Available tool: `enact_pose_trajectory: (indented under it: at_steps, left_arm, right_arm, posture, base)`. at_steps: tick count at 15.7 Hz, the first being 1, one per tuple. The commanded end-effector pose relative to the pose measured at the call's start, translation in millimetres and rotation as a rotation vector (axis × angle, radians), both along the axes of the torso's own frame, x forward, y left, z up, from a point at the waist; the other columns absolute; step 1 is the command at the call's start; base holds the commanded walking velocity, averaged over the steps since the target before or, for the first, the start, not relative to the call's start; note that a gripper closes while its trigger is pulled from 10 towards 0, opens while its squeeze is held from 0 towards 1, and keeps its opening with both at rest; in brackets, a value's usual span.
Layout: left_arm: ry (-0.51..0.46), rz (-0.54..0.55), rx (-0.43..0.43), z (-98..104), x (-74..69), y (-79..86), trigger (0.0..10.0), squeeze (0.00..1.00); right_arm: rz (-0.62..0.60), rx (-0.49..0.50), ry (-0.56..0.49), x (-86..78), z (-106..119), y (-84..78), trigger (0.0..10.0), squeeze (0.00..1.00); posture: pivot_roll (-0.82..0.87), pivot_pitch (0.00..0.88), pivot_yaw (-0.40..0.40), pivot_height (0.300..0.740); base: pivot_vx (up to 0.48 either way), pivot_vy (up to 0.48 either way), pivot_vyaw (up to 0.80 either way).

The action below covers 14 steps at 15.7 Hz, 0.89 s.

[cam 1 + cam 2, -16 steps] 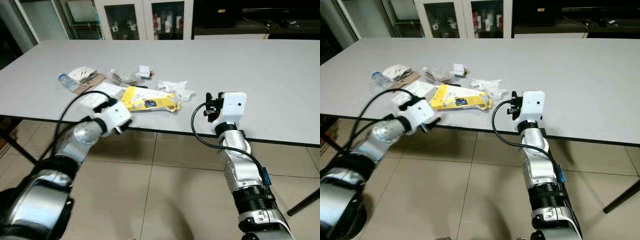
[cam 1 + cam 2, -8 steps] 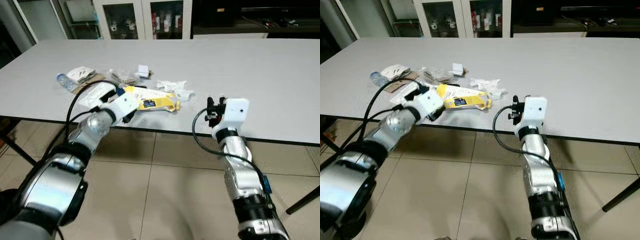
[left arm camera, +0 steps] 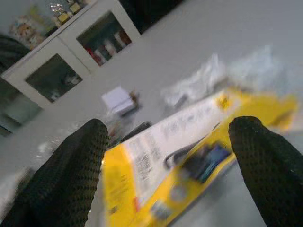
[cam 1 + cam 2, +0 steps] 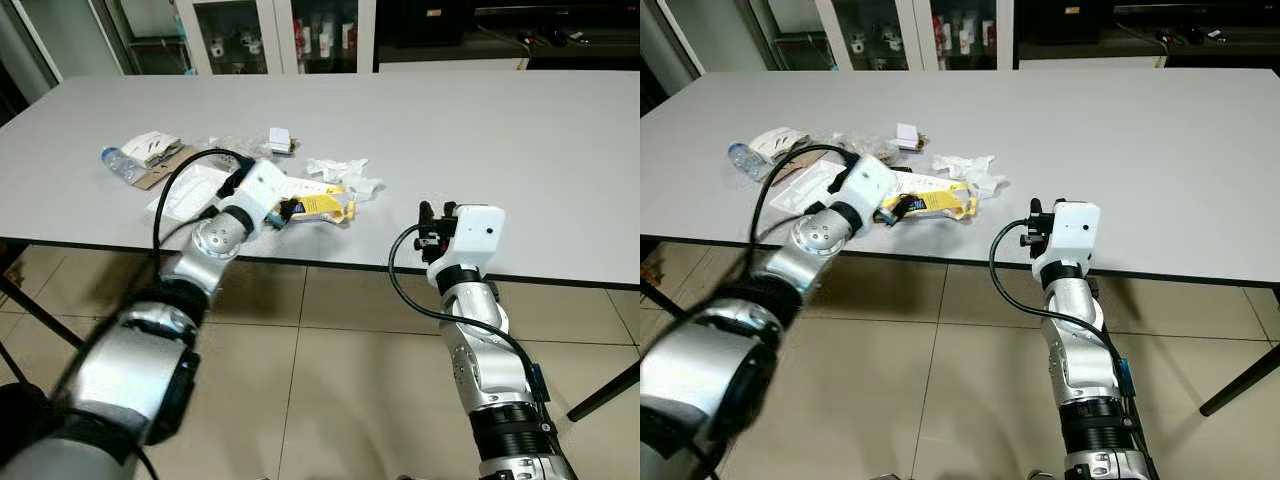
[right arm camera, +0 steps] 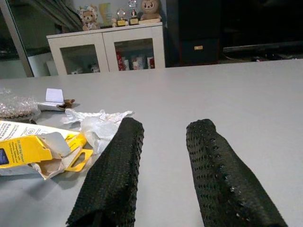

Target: Picking trash to rubbish bin

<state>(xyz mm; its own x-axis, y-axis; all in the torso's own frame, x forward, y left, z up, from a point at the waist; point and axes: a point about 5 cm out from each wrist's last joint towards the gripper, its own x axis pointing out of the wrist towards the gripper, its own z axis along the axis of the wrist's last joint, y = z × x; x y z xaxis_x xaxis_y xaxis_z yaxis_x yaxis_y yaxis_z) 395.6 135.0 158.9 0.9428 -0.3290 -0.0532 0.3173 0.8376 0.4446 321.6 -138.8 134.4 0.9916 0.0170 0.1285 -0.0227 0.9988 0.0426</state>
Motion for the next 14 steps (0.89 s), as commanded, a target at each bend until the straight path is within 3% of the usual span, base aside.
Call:
enact_pose_trajectory:
  at_steps: [1, 2, 4, 7, 10, 14]
  left_arm:
    - [-0.096, 0.048, -0.189, 10, -1.9, 5.0, 10.0, 0.0]
    - [-0.184, 0.077, -0.263, 15, -6.5, 6.2, 10.0, 0.0]
    - [-0.26, 0.112, -0.307, 15, -16.1, 10.7, 10.0, 0.0]
    - [-0.311, 0.12, -0.359, 12, -29.6, 11.5, 10.0, 0.0]
    - [-0.33, 0.137, -0.397, 5, -42.5, 2.1, 10.0, 0.0]
    - [-0.342, 0.143, -0.406, 9, -45.1, -6.2, 10.0, 0.0]
  right_arm:
    - [-0.018, 0.02, -0.044, 2.3, 11, -0.1, 10.0, 0.0]
    - [-0.044, 0.036, -0.088, 4.5, 21, -4.1, 10.0, 0.0]
    - [-0.062, 0.059, -0.133, 7.8, 30, -7.1, 10.0, 0.0]
    - [-0.046, 0.065, -0.154, 11.3, 34, -3.7, 10.0, 0.0]
    - [-0.041, 0.069, -0.166, 13.5, 36, -2.9, 10.0, 0.0]
    - [-0.047, 0.072, -0.182, 14.0, 39, -4.4, 10.0, 0.0]
  posture:
    - [-0.06, 0.043, 0.11, 0.74]
    - [-0.05, 0.038, 0.11, 0.74]
    - [-0.03, 0.024, 0.106, 0.74]
    - [-0.02, 0.012, 0.099, 0.74]
    - [-0.01, 0.009, 0.098, 0.74]
    - [-0.01, 0.008, 0.098, 0.74]
  base:
    - [0.0, 0.0, 0.0]
    - [0.0, 0.0, 0.0]
    - [0.0, 0.0, 0.0]
    - [0.0, 0.0, 0.0]
    - [0.0, 0.0, 0.0]
    - [0.0, 0.0, 0.0]
